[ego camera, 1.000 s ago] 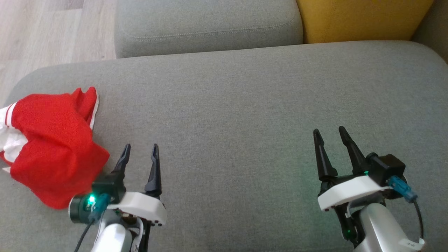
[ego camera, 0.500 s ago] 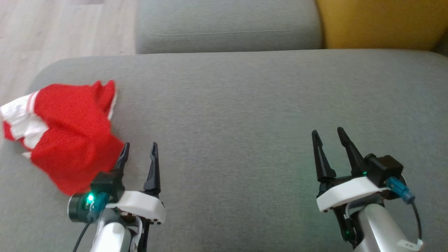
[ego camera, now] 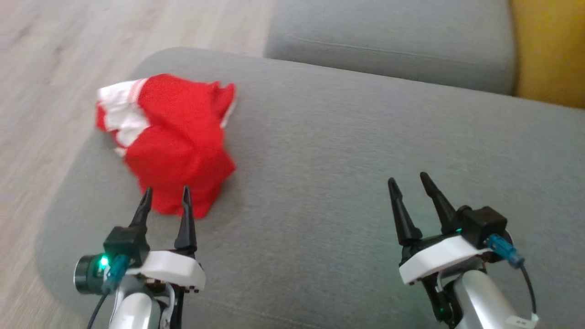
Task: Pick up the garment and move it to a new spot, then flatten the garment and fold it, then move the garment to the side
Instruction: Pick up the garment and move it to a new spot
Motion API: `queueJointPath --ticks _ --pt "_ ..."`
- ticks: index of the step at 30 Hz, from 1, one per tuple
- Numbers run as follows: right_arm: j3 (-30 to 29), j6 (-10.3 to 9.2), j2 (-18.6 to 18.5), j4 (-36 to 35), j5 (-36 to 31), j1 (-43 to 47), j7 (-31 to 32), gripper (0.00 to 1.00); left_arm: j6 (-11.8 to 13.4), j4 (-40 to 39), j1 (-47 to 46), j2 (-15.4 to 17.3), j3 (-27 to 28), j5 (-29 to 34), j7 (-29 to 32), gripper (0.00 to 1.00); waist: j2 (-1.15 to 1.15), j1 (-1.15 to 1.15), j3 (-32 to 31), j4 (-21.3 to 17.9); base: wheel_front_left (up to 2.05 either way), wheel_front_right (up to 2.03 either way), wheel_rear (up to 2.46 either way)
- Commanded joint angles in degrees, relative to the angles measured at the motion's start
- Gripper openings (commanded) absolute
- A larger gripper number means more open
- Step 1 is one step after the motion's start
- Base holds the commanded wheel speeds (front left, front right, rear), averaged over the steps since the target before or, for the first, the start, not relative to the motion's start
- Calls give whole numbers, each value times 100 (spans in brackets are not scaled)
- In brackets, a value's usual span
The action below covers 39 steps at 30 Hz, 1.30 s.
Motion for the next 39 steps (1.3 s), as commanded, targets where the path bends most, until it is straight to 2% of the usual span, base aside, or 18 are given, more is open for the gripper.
queueJointPath --ticks 1,7,12,19,28,35,39 --pt "174 12 -25 -148 38 -124 -30 100 11 -240 -166 8 259 61 -71 100 0 0 -34 370 0 0 0" --pt "322 12 -25 -102 143 -96 -54 100 -41 -297 -90 7 358 122 -71 100 0 0 -85 875 0 0 0" --pt "467 12 -25 -63 229 -112 -70 100 -56 -353 -15 5 445 142 -71 100 0 0 -90 1050 0 0 0" --pt "704 12 -25 68 322 -218 -82 100 -24 -498 136 0 665 100 -71 100 0 0 -82 1091 0 0 0" --pt "736 12 -25 210 412 -262 -126 100 -54 -655 156 -9 722 97 -71 100 0 0 -138 1066 0 0 0" --pt "486 12 -25 156 325 -188 -168 100 -143 -599 36 -3 854 114 -71 100 0 0 -55 1021 0 0 0" --pt "310 12 -25 6 126 -233 -151 100 -208 -541 -147 21 1041 7 -71 100 0 0 218 819 0 0 0"
